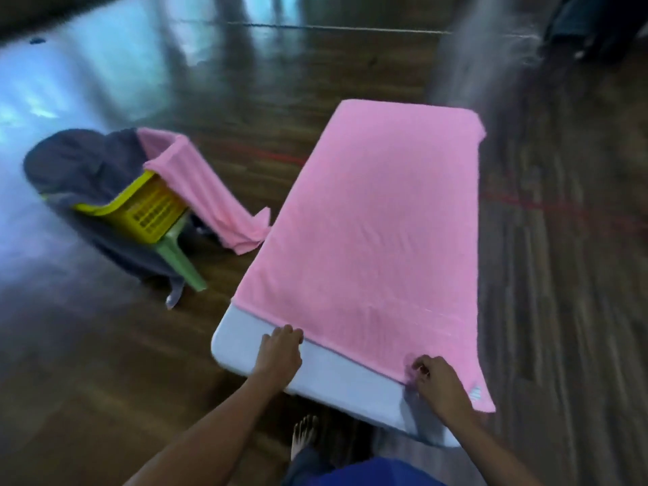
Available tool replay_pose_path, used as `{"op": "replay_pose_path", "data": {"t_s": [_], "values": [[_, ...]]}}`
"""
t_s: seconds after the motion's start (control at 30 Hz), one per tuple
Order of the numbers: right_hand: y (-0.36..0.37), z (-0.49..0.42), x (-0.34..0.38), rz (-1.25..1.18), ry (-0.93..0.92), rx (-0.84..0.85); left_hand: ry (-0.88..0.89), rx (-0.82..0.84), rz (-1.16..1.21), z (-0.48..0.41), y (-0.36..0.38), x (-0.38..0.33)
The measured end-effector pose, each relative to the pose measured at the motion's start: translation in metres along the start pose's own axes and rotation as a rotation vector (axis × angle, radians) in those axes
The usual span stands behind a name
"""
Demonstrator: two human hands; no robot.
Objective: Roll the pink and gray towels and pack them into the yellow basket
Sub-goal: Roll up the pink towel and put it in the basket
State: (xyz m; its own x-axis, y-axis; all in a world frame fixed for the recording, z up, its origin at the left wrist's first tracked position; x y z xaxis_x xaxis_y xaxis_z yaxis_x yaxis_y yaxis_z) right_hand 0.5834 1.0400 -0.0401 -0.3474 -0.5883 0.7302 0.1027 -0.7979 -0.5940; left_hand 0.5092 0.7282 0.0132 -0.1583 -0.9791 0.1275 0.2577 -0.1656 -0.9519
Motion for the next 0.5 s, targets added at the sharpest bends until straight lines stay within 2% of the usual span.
{"op": "replay_pose_path", "data": {"t_s": [0.13, 0.3, 0.5], "values": [[0.023, 0.009, -0.004, 0.148, 0.051, -0.149, 0.115, -0.017, -0.112, -0.04, 0.005, 0.038], [0.039, 0.014, 0.003, 0.274, 0.086, -0.245, 0.192, 0.021, -0.224, -0.072, 0.026, 0.08], [0.053, 0.012, 0.006, 0.45, 0.078, -0.296, 0.326, -0.145, -0.228, -0.09, 0.04, 0.108]]}}
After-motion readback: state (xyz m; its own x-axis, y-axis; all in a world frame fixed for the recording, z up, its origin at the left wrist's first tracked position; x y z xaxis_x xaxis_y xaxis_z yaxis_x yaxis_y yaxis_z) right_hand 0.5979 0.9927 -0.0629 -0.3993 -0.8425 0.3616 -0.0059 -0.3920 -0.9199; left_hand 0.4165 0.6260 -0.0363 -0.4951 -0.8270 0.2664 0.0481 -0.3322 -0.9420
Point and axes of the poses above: each hand's wrist, its own z-axis away from the middle knuckle, its own y-axis out of the palm, x = y × z, the point moved 2 cm from there along -z, towards the middle knuckle, and after that the axes turned 14 degrees about -z, right-handed, at the moved point
